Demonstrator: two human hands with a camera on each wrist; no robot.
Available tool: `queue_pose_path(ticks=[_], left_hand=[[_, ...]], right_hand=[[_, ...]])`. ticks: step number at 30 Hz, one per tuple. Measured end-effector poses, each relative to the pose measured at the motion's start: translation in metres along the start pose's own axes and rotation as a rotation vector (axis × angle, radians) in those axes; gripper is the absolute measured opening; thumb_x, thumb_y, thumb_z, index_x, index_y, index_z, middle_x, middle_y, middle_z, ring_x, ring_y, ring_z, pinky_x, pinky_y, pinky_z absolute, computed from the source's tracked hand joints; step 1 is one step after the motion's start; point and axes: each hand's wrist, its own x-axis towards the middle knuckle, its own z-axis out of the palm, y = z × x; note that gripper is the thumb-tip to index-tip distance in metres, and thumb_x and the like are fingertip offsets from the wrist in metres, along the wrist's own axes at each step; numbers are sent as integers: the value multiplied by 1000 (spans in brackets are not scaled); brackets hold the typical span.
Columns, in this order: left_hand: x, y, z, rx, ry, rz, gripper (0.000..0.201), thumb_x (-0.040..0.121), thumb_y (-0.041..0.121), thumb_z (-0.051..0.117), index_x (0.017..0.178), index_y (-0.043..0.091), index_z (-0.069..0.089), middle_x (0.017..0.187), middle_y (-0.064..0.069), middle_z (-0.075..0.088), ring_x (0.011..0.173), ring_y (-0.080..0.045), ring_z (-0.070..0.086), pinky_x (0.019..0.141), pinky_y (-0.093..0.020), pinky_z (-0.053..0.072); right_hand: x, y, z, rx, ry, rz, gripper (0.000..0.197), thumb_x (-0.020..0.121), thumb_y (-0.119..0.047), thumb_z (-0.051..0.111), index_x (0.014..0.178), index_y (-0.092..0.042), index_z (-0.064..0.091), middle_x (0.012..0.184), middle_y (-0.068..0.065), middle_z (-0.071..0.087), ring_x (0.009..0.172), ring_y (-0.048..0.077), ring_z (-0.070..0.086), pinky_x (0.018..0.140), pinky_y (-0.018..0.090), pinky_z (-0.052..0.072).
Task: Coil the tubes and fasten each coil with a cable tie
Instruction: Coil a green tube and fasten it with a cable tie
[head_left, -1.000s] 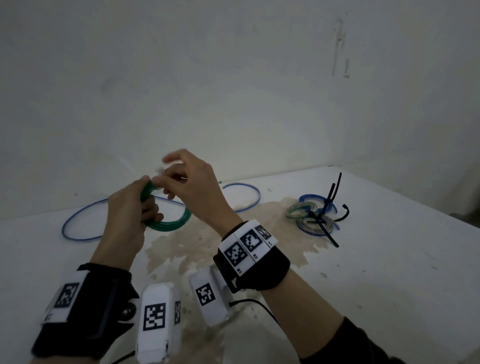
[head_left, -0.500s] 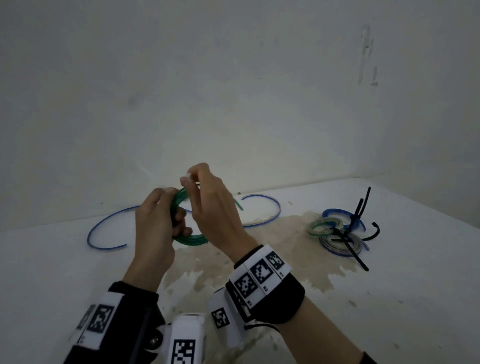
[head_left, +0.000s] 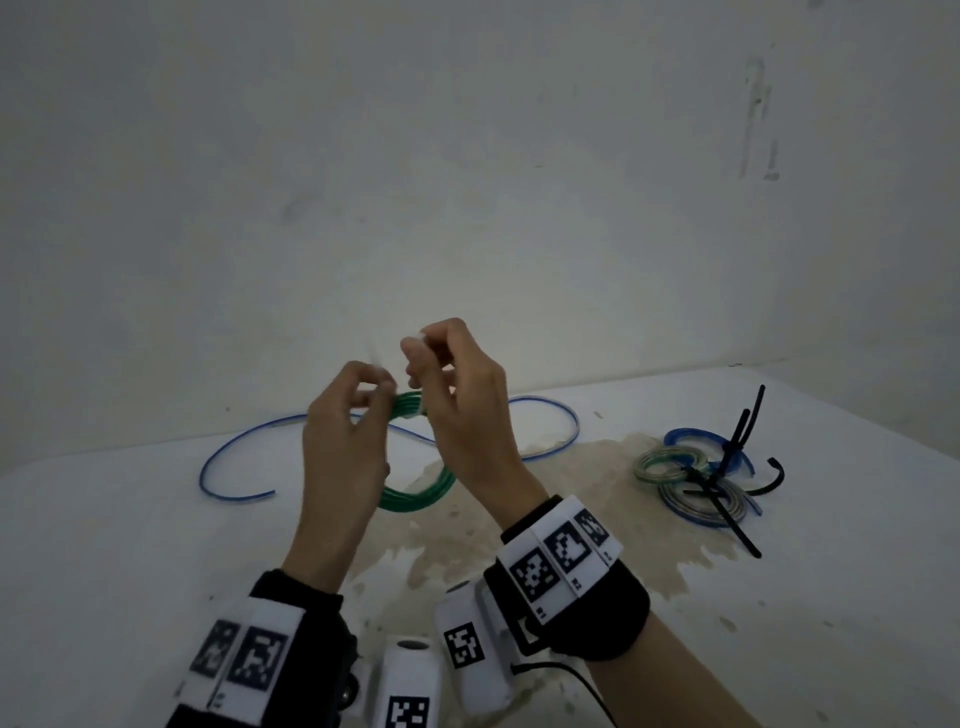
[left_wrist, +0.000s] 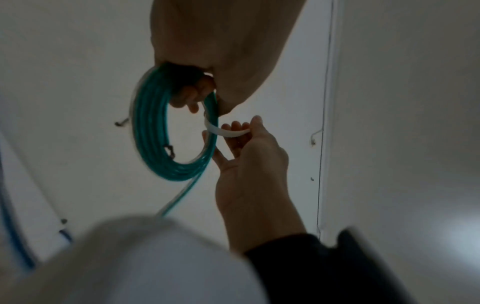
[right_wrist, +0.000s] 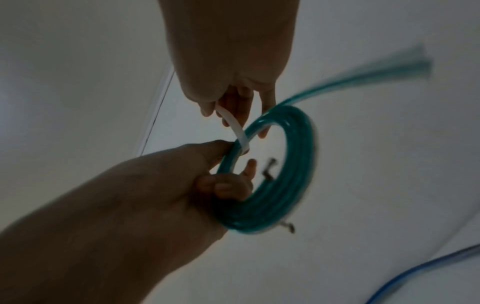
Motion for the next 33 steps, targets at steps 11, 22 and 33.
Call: queue_pose_path(ticks=[11, 22, 33], left_hand=[[0, -3, -1, 256, 103, 263, 22, 94, 9, 51, 110, 18, 63, 79, 2, 69, 73, -13, 65, 67, -32, 50], [4, 1, -6, 445, 124, 512, 34, 91, 19, 37, 111, 10, 64, 72, -10, 65, 60, -25, 64, 50, -45, 53], [4, 11, -11, 646, 138, 631, 23, 88, 14, 37, 110, 18, 42, 66, -9, 60, 40, -24, 52, 32, -34, 44]], right_hand=[[12, 1, -13, 182, -10, 80, 7, 87, -8, 62, 82, -5, 66, 66, -1, 64, 56, 11, 59, 54, 23, 46], [17, -12, -23, 186, -116, 72, 9, 88, -3, 58, 83, -2, 66, 65, 6, 64, 53, 16, 61, 49, 26, 51], [18, -17, -26, 254, -156, 107, 11, 89, -1, 55, 89, 4, 65, 66, 11, 63, 54, 16, 60, 51, 22, 49]])
